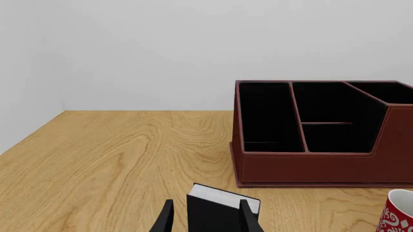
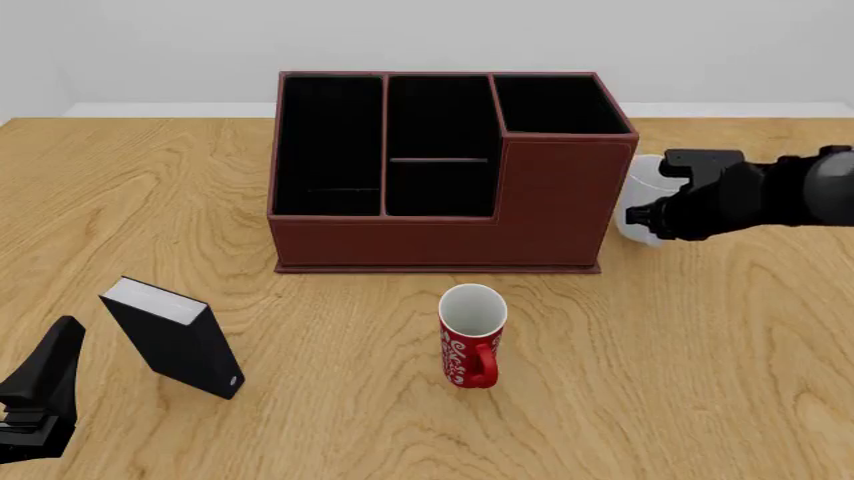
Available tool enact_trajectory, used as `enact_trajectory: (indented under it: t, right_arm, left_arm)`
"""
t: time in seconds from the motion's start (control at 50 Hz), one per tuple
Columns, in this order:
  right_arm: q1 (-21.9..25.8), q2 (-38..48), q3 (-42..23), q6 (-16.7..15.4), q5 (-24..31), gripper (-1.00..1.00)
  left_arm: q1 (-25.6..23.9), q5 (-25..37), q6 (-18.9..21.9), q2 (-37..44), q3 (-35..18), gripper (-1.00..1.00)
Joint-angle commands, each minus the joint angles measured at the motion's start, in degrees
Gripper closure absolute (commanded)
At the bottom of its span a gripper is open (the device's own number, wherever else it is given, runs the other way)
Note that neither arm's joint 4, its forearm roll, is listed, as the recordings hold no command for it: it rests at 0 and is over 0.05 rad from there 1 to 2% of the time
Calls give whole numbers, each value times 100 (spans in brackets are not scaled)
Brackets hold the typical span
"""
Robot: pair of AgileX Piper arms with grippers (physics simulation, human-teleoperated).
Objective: Pick up the white mug and place it to the right of the caddy.
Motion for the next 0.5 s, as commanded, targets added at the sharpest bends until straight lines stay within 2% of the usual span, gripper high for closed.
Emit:
enact_trajectory:
  t: [0.02,0.32,0.34,0.5]
  right_arm:
    - [85,331,44,-49,-162,100]
    - [42,327,49,20,-148,100]
    - [31,315,53,18,-148,-100]
    - [29,282,59,22,-141,-100]
  left_arm:
    - [0,0,0,0,0,-100]
    - [0,0,0,0,0,-100]
    - [0,0,0,0,0,-100]
    - [0,0,0,0,0,-100]
